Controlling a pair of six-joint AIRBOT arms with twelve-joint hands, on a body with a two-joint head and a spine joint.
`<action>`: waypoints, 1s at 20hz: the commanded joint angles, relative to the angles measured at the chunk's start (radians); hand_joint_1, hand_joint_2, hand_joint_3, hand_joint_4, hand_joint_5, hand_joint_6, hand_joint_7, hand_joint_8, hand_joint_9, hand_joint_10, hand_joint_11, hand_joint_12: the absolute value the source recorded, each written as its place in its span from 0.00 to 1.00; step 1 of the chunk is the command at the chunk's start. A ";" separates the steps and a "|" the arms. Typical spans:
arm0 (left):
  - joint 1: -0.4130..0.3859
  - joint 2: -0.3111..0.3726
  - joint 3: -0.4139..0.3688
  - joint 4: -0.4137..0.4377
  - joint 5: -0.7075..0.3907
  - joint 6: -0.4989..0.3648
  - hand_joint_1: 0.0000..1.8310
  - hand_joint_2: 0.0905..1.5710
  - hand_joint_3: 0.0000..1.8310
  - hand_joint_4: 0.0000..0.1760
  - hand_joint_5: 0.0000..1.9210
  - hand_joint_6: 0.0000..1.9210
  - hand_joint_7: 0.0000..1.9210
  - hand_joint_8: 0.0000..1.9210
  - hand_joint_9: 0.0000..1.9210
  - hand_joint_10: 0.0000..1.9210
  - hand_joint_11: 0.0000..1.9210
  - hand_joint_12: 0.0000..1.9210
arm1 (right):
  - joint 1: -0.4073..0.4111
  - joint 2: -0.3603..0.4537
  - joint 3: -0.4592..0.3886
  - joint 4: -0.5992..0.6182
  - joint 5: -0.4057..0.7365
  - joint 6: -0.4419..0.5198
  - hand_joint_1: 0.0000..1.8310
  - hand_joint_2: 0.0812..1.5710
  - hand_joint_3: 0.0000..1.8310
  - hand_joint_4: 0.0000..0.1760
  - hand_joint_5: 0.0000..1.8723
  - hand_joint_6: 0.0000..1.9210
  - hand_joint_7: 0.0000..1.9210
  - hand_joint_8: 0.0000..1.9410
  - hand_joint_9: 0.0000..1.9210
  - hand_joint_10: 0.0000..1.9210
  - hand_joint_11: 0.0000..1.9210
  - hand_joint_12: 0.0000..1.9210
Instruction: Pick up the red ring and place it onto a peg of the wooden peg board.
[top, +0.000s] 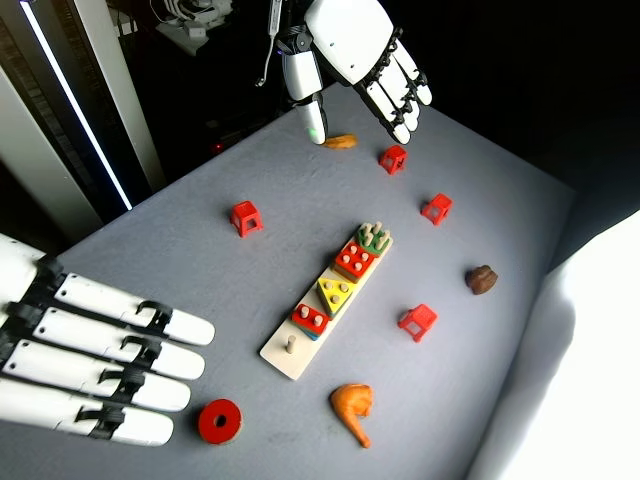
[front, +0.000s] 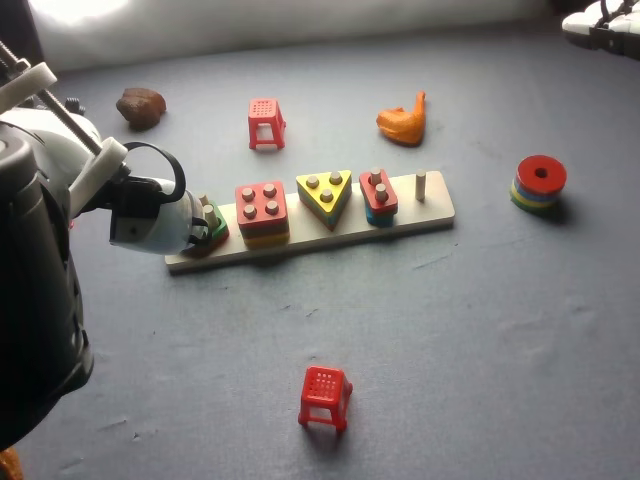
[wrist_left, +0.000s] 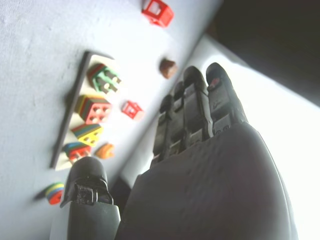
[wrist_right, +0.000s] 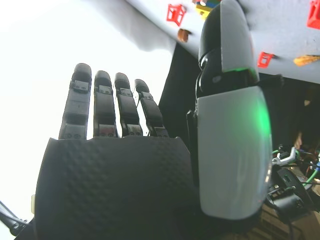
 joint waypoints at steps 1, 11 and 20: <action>-0.003 -0.004 0.000 0.097 0.028 0.000 0.00 0.59 0.19 0.00 0.01 0.01 0.01 0.01 0.00 0.01 0.00 0.00 | 0.008 0.007 0.001 -0.003 0.111 -0.002 0.03 0.66 0.09 0.00 0.02 0.01 0.01 0.00 0.00 0.01 0.00 0.00; -0.003 -0.005 0.000 0.098 0.029 0.000 0.00 0.69 0.02 0.00 0.01 0.00 0.01 0.00 0.00 0.00 0.00 0.00 | 0.005 -0.028 0.044 -0.003 0.010 0.007 0.69 0.65 0.00 0.00 0.00 0.00 0.00 0.00 0.00 0.00 0.00 0.00; -0.006 -0.007 0.000 0.098 0.035 0.000 0.00 0.69 0.02 0.00 0.00 0.00 0.00 0.00 0.00 0.00 0.00 0.00 | -0.085 -0.167 0.204 -0.002 -0.017 0.079 0.70 0.61 0.00 0.00 0.00 0.00 0.00 0.00 0.00 0.00 0.02 0.01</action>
